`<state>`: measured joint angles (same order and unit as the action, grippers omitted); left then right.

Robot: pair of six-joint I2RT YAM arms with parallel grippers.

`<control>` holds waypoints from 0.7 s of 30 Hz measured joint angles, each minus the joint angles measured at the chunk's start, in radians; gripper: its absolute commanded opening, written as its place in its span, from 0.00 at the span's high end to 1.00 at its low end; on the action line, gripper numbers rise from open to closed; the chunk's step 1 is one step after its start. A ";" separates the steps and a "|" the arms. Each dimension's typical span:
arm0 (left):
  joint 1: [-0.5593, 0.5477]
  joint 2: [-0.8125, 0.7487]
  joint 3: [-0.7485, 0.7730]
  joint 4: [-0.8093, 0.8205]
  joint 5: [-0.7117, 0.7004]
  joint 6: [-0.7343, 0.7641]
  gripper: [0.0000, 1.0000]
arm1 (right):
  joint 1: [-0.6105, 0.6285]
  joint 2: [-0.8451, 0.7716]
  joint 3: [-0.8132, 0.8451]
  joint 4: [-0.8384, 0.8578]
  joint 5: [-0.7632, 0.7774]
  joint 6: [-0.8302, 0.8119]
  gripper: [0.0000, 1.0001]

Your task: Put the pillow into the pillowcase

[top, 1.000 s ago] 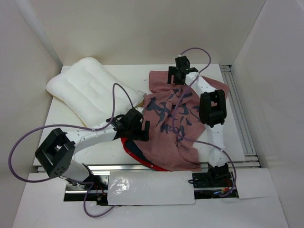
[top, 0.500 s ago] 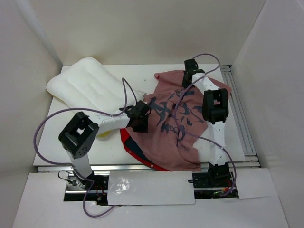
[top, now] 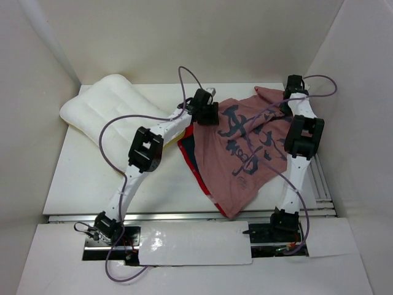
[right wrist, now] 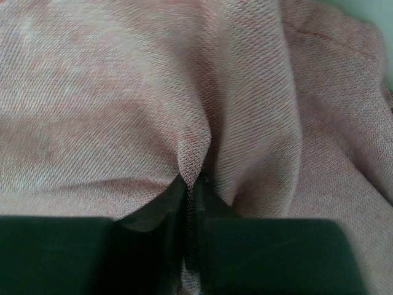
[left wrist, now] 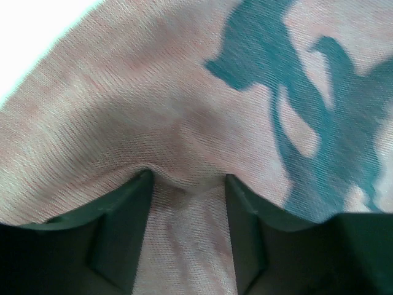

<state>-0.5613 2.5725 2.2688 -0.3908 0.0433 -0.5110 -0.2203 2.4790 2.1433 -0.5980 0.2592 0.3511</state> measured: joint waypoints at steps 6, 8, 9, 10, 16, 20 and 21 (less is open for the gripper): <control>0.046 -0.055 -0.113 0.132 0.135 0.023 0.00 | 0.101 -0.029 0.009 -0.040 0.034 -0.044 0.43; 0.050 -0.087 -0.128 0.114 0.117 0.045 0.00 | 0.152 -0.064 0.008 -0.046 0.037 -0.060 0.33; 0.050 -0.097 -0.122 0.099 0.106 0.059 0.00 | 0.175 -0.087 0.006 -0.048 0.037 -0.069 0.29; 0.050 -0.111 -0.109 0.079 0.092 0.072 0.00 | 0.203 -0.119 -0.007 -0.046 0.033 -0.082 0.25; 0.049 -0.380 -0.215 0.028 0.013 0.147 0.00 | 0.367 -0.399 -0.145 -0.029 0.033 -0.142 0.21; 0.041 -0.760 -0.481 -0.029 -0.130 0.137 0.00 | 0.514 -0.633 -0.407 -0.006 0.037 -0.151 0.23; 0.034 -0.856 -0.557 -0.041 -0.184 0.108 0.00 | 0.553 -0.680 -0.476 -0.004 0.032 -0.151 0.24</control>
<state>-0.5274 1.7161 1.7123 -0.4320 -0.1406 -0.4030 0.3328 1.7988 1.6669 -0.6022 0.2916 0.1997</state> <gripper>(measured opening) 0.998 0.780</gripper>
